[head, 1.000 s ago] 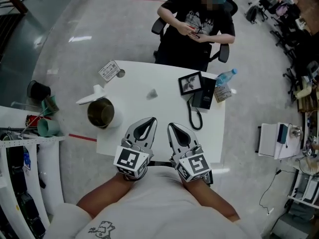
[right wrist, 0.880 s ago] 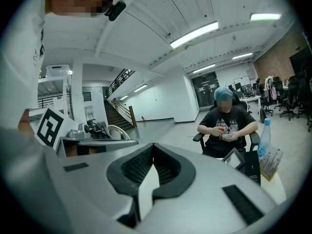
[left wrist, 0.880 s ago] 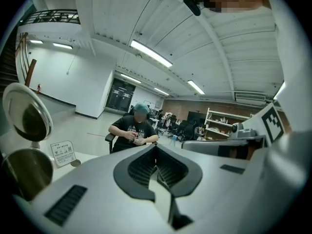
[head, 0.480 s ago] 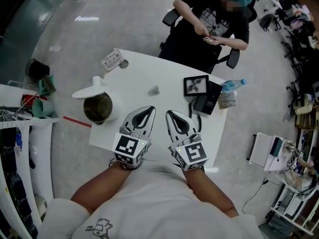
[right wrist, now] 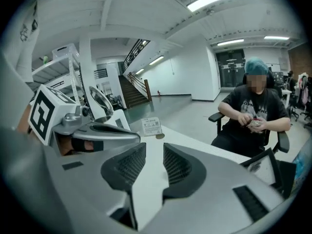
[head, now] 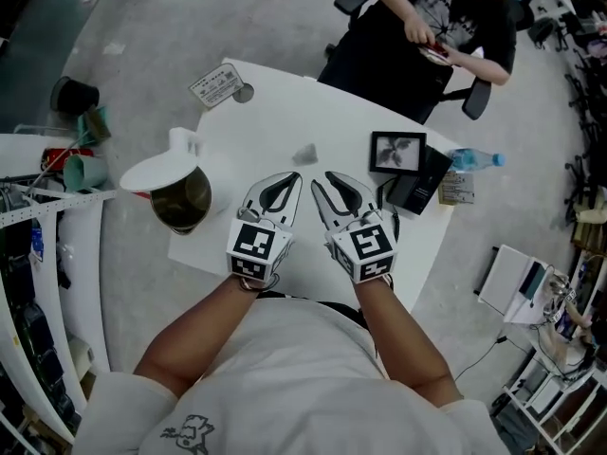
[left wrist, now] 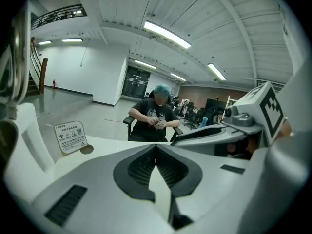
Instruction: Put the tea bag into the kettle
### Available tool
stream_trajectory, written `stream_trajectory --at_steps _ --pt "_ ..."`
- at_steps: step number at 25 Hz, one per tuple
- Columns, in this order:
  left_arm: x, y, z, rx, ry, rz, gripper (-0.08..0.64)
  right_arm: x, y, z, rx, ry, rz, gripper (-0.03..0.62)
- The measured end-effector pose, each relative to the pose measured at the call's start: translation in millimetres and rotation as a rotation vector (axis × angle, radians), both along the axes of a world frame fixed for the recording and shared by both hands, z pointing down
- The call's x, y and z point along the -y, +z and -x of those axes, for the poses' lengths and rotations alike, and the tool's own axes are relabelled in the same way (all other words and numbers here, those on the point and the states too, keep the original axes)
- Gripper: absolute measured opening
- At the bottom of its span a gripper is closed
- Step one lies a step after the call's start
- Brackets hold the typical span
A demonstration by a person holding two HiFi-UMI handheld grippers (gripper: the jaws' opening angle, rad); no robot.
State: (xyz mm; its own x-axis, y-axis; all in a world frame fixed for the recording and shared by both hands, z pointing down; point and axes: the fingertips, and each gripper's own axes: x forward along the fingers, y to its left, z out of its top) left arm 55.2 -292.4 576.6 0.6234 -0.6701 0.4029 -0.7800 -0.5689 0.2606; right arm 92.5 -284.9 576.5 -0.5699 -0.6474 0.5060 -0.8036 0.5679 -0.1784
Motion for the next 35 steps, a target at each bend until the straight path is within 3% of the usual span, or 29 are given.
stream_trajectory --at_steps 3,7,13,24,29,30,33,35 --pt "13.6 28.6 -1.5 0.019 -0.012 0.035 0.009 13.0 36.2 0.7 -0.028 -0.021 0.049 0.12" --pt "25.0 63.5 2.9 0.022 -0.018 0.082 0.009 24.5 80.5 7.4 -0.062 -0.058 0.121 0.189" --pt "35.5 112.0 13.7 0.031 -0.054 0.164 0.009 39.9 130.4 8.0 -0.092 -0.052 0.206 0.216" --pt "32.6 154.1 16.4 0.022 -0.083 0.241 0.009 59.2 175.4 15.0 -0.14 -0.088 0.248 0.225" --pt "28.6 158.6 17.5 0.024 -0.083 0.25 0.009 56.7 183.7 13.5 -0.211 -0.115 0.256 0.225" --pt "27.7 158.8 18.2 0.024 -0.086 0.252 0.009 56.5 183.6 12.5 -0.222 -0.115 0.25 0.216" --pt "23.4 156.9 18.4 0.024 -0.088 0.254 0.009 54.8 181.6 8.2 -0.246 -0.111 0.232 0.058" --pt "20.9 154.4 17.4 0.025 -0.086 0.251 0.009 53.4 179.3 6.5 -0.261 -0.116 0.216 0.035"
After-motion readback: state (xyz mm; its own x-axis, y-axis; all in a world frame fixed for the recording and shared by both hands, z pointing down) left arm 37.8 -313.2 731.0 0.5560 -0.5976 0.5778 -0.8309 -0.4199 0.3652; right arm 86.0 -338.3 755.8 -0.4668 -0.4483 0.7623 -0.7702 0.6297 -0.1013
